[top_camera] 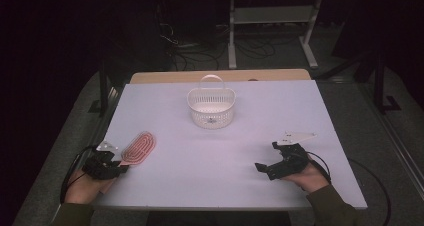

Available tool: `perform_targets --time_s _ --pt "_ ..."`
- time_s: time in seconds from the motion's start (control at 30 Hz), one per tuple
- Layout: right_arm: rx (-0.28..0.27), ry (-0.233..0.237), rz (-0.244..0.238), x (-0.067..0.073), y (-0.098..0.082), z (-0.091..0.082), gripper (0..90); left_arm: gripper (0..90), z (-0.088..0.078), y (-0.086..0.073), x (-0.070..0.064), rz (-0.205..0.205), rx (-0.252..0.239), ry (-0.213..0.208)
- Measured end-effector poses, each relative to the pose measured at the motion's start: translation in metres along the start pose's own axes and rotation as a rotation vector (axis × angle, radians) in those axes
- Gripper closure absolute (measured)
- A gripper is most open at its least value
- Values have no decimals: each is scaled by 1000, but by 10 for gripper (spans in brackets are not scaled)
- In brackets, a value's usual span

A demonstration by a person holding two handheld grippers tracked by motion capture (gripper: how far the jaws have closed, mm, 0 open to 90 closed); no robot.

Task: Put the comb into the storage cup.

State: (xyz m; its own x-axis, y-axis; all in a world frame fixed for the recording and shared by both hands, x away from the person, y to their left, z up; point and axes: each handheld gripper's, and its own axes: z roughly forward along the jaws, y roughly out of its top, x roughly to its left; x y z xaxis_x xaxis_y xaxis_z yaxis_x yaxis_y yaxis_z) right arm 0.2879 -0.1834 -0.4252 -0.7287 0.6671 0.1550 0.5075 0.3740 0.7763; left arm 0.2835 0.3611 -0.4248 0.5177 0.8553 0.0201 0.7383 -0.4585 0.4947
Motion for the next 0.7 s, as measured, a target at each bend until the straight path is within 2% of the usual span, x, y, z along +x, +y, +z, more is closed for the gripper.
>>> perform_targets --time_s 0.7 --pt "-2 1 0 0 0 0 0 703 -1 2 0 6 9 -3"
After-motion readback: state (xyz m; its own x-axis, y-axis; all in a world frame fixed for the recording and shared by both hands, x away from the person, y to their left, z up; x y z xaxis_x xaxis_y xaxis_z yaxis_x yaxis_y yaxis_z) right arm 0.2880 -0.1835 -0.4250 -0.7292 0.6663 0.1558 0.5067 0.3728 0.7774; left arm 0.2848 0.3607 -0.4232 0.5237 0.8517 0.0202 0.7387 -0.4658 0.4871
